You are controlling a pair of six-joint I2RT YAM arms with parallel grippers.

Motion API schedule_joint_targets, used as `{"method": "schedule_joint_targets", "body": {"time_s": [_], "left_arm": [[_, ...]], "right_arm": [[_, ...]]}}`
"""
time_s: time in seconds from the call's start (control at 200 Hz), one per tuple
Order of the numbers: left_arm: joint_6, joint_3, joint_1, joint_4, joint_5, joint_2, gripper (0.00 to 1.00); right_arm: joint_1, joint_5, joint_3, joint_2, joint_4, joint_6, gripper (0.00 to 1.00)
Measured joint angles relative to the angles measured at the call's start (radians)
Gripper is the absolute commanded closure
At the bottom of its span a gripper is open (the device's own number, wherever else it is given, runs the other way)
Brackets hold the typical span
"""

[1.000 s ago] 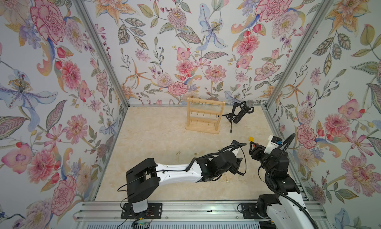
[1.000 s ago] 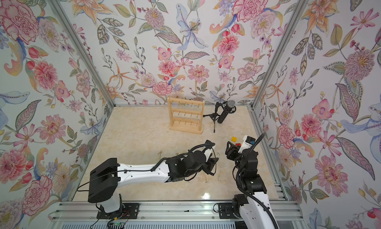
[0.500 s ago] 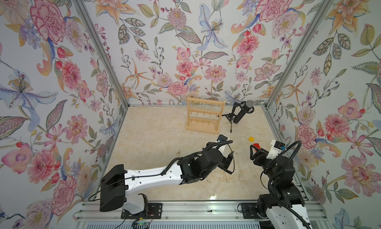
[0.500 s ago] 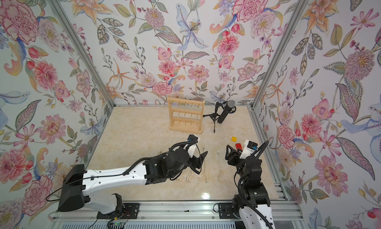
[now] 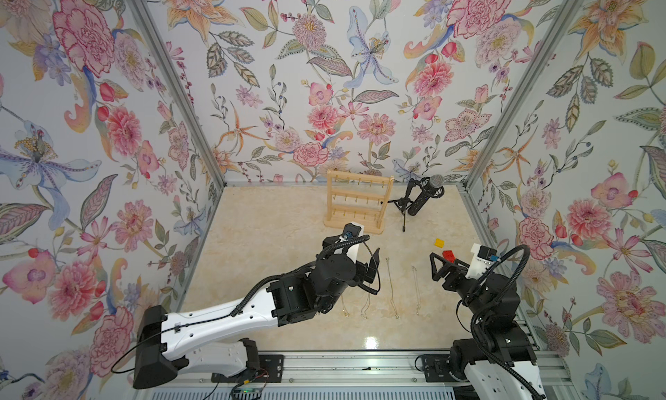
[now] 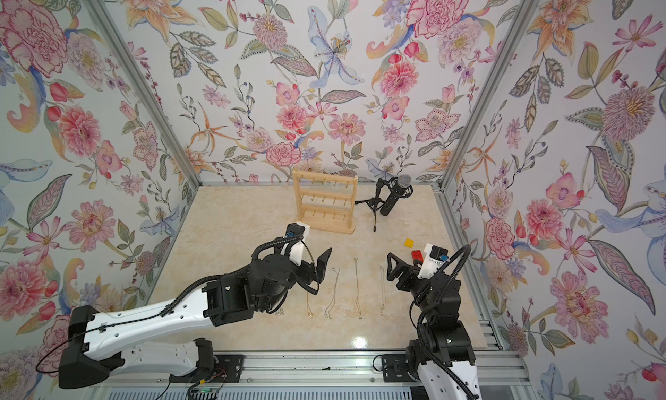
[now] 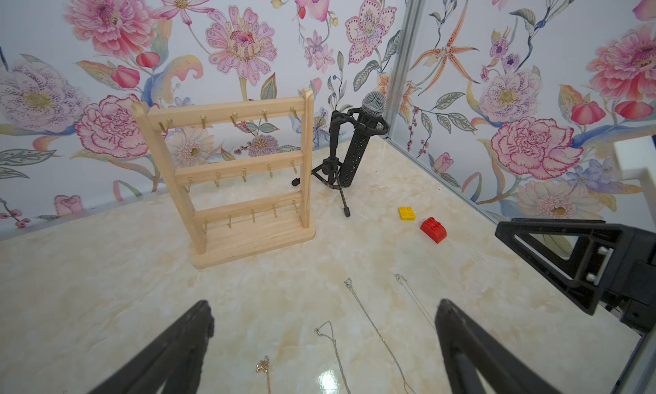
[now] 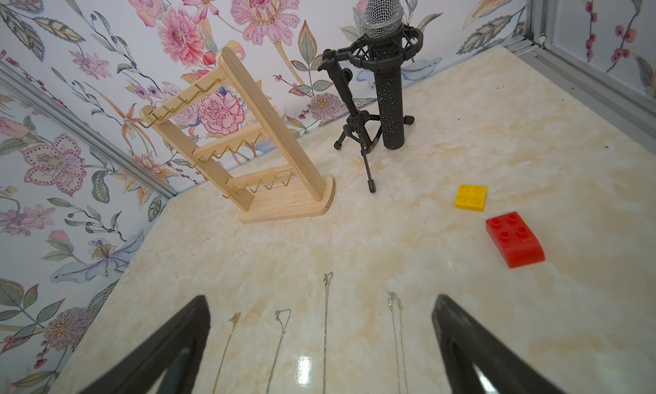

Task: Take the necklace off the jewelry display stand
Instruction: Reset both arms

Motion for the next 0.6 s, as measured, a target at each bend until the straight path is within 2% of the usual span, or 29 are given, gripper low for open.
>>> {"method": "schedule_joint_targets", "body": {"time_s": [0.15,0.295,0.6], "left_arm": [[0.004,-0.014,0.074,-0.047,-0.011,-0.074,0.01],[0.008,-0.014,0.164,-0.091,-0.003,-0.124,0.01],[0.046,0.051,0.399,-0.158,0.100,-0.171,0.01]], "right_arm": [[0.000,0.000,0.037,0.022,0.022,-0.002,0.00],[0.000,-0.007,0.090,0.119,0.100,0.001,0.00],[0.006,-0.007,0.118,0.279,0.266,0.015,0.00]]}}
